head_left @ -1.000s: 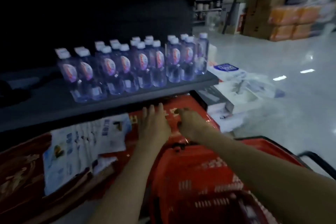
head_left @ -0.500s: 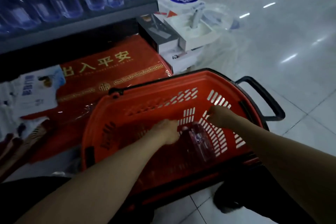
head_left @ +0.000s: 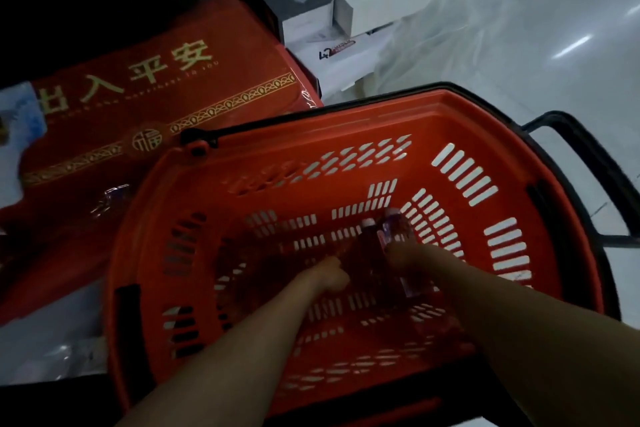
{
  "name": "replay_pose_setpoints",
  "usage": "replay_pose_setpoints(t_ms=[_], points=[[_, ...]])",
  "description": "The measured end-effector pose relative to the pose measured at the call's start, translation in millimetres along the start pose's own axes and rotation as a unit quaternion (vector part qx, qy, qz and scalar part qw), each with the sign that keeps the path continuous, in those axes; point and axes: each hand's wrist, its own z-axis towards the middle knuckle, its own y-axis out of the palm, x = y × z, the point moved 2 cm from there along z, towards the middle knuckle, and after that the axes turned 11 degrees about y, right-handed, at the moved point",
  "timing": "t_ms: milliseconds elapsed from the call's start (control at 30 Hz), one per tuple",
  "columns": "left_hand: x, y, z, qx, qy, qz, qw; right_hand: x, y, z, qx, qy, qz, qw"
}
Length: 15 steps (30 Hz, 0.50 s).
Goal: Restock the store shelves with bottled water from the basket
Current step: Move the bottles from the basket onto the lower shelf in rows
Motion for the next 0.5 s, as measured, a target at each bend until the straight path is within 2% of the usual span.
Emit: replay_pose_setpoints(t_ms=[167, 267, 433, 500], points=[[-7, 3, 20, 0.032, -0.007, -0.044, 0.998, -9, 6, 16, 0.081, -0.062, 0.038, 0.994], [-14, 11, 29, 0.02, -0.011, -0.048, 0.999, -8, 1, 22, 0.11, -0.05, 0.102, 0.987], [-19, 20, 37, 0.027, -0.03, -0.164, 0.986, 3, 7, 46, 0.028, -0.034, -0.016, 0.999], [-24, 25, 36, 0.042, -0.046, -0.204, 0.977, -3, 16, 46, -0.002, -0.054, -0.046, 0.997]])
